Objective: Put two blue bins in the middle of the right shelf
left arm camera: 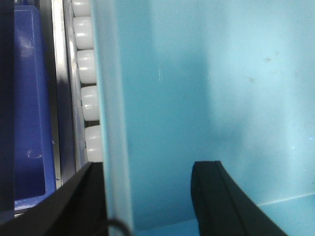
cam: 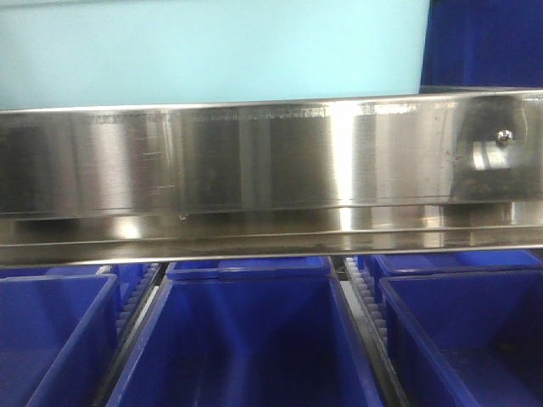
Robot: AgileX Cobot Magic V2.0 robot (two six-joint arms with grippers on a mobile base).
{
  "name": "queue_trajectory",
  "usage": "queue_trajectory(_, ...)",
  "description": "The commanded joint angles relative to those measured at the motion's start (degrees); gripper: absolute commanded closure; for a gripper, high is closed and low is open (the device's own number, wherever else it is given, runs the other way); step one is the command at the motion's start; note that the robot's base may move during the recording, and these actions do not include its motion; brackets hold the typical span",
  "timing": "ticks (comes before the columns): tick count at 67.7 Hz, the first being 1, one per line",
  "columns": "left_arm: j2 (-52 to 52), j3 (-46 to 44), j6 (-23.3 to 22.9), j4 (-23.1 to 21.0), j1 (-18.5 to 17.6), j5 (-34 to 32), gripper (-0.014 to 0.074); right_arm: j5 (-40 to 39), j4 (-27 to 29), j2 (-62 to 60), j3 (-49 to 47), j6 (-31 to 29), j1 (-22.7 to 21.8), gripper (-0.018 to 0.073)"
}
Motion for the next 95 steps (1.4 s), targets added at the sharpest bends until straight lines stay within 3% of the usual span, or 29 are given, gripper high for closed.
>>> queue_trajectory(1, -0.2, 0.5, 1.6, 0.0, 0.1, 1.2, 0.0708, -0.4, 0.2, 0.5, 0.9, 0.4, 0.2, 0.0713)
queue_trajectory(25, -2.7, -1.7, 1.6, -1.1, 0.1, 1.1, 0.0708, -5.7, 0.2, -3.9, 0.9, 0.4, 0.3, 0.0713)
queue_trajectory(45, -5.5, -15.0, 1.6, -1.9, 0.1, 4.9, 0.0708, -11.6, -0.1, -10.6, -0.7, 0.4, 0.3, 0.0713)
queue_trajectory(60, -6.0, -23.3, 1.6, -4.2, 0.1, 7.9, 0.0708, -11.1, -0.5, -12.6, -8.5, 0.4, 0.3, 0.0713)
queue_trajectory(95, -6.0, -23.7, 1.6, -4.3, 0.1, 8.4, 0.0708, -9.2, -0.9, -12.4, -10.6, 0.4, 0.3, 0.0713)
